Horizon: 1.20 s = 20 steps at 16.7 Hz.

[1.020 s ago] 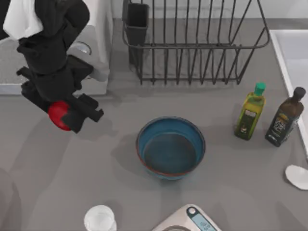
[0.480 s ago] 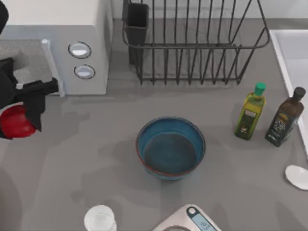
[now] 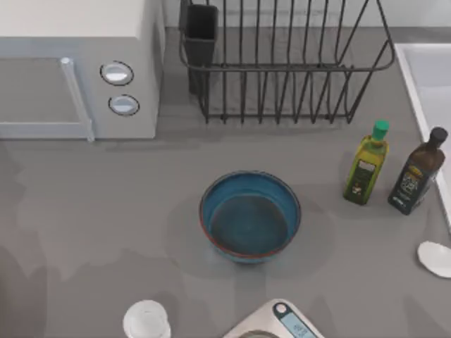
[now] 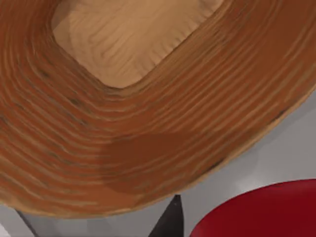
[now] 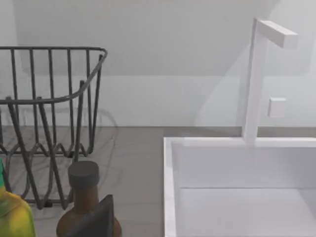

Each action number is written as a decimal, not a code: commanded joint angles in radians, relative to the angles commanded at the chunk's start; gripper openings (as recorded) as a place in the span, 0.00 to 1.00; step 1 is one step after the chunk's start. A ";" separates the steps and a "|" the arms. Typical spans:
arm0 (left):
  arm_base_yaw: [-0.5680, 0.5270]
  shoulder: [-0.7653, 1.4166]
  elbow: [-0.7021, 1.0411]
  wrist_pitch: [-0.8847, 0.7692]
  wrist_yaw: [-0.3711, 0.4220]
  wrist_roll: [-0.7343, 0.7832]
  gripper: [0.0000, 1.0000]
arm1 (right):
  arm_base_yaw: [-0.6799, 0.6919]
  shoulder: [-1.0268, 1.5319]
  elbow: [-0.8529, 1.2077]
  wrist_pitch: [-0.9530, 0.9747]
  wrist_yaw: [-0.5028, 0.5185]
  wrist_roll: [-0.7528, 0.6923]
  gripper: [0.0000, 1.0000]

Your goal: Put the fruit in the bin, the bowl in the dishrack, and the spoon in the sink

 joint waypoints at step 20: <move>0.146 -0.017 -0.235 0.270 -0.034 -0.114 0.00 | 0.000 0.000 0.000 0.000 0.000 0.000 1.00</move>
